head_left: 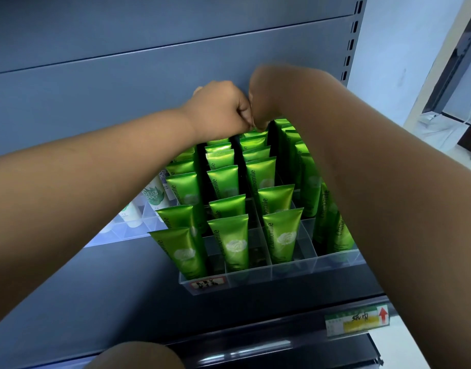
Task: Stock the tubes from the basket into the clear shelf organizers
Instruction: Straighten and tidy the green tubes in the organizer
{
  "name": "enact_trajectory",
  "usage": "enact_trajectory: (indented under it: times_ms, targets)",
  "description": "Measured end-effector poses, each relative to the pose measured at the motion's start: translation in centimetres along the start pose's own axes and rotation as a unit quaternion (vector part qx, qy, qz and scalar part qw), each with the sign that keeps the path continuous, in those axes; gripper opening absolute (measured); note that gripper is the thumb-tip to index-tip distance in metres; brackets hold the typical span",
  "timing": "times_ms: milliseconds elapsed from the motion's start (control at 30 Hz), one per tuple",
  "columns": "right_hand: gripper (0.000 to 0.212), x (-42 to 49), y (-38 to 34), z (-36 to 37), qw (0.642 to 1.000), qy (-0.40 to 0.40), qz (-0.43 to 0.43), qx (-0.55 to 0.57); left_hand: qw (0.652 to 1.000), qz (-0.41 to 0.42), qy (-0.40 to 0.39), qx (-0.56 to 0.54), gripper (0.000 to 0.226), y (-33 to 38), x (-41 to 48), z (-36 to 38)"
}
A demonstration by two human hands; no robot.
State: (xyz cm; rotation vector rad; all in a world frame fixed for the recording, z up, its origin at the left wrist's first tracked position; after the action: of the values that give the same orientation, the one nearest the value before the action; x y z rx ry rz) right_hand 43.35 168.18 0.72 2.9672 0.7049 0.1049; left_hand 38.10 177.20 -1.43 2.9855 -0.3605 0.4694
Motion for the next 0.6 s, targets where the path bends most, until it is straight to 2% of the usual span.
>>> enact_trajectory:
  times_ms: [100, 233, 300, 433, 533, 600]
  targets:
    - [0.035, 0.2, -0.1, 0.5, 1.000, 0.000, 0.013, -0.002, 0.999, 0.008, -0.028, -0.016, 0.010, 0.4, 0.0, 0.3]
    - [0.036, 0.3, -0.3, 1.0, 1.000, 0.013, 0.013, -0.008, 0.999, 0.025, -0.020, 0.000, 0.036, 0.1, 0.0, 0.4]
    - [0.038, 0.3, -0.4, 1.0, 1.000, 0.017, 0.009, -0.007, 0.999, 0.027, -0.021, 0.003, 0.035, 0.0, -0.1, 0.3]
    - [0.040, 0.1, -0.7, 0.9, 1.000, 0.030, -0.003, -0.002, 0.999, 0.023, -0.025, -0.005, 0.015, -0.2, -0.6, 0.2]
    - [0.041, 0.2, -1.0, 0.9, 0.999, 0.033, -0.007, 0.002, 1.000, 0.016, -0.003, -0.001, 0.031, -0.4, -0.7, -0.4]
    - [0.045, 0.5, -1.0, 0.9, 1.000, 0.028, -0.009, -0.005, 1.000, 0.015, 0.003, -0.008, 0.033, -0.4, -0.6, -0.8]
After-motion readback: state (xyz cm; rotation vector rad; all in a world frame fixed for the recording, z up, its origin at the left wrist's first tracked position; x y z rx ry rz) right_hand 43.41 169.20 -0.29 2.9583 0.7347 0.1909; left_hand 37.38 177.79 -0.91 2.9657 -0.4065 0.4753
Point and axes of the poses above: each hand's wrist, its own x-axis towards the middle knuckle, its own z-axis out of the palm, y = z × x, the point moved 5 cm from there along x, towards the middle knuckle, and after that the axes turned 12 degrees about z, right-handed, at the moved point
